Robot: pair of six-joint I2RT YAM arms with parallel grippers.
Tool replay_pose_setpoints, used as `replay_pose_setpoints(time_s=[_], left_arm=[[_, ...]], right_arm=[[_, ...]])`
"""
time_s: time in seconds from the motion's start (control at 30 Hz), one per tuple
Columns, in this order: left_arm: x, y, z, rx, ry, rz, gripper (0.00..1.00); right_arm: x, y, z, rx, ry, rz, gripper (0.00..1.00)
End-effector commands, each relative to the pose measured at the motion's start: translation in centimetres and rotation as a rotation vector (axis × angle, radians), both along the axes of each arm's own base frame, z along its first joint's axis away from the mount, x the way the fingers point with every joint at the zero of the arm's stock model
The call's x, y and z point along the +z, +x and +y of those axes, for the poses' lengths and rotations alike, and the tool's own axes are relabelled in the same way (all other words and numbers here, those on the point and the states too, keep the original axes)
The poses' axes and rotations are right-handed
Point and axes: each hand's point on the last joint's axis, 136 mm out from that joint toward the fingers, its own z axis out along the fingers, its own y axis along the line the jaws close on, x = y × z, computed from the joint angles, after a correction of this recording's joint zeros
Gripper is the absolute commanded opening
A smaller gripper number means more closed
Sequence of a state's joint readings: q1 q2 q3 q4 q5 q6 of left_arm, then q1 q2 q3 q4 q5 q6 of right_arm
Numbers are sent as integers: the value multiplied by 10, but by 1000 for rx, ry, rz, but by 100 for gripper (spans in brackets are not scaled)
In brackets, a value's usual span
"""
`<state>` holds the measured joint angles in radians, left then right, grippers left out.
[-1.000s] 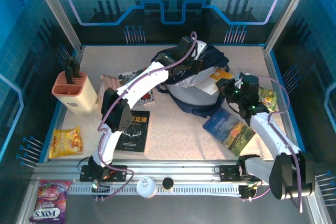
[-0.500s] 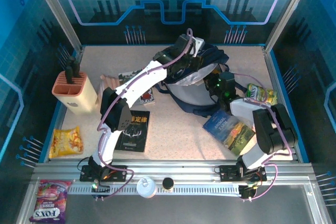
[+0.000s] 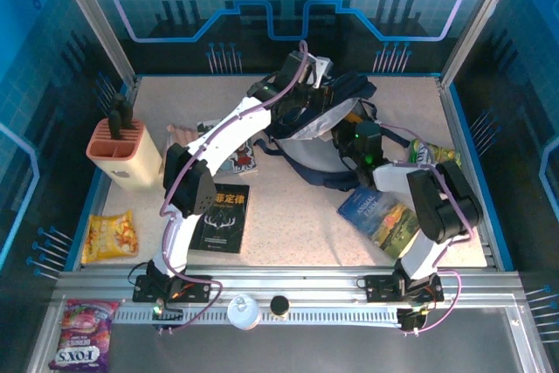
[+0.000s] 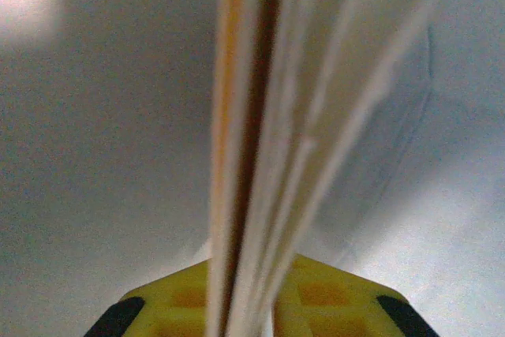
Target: Pack the student bag
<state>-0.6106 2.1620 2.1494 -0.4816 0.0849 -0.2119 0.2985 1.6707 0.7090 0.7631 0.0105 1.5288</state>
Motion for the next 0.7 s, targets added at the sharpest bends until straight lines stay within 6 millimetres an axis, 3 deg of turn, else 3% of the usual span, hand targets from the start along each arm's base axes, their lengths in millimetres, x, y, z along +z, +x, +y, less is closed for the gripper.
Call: replay_pose_setpoints(time_s=[0.0, 0.13, 0.3, 0.67], left_arm=[[91, -6, 4, -14, -162, -162, 0], [90, -5, 5, -13, -165, -159, 0], [90, -5, 3, -18, -178, -147, 0], [88, -7, 2, -30, -190, -127, 0]], right_arm=[[33, -15, -3, 34, 18, -98, 16], [47, -30, -7, 41, 6, -153, 17], [55, -23, -11, 14, -19, -174, 18], [-7, 31, 14, -45, -72, -5, 18]])
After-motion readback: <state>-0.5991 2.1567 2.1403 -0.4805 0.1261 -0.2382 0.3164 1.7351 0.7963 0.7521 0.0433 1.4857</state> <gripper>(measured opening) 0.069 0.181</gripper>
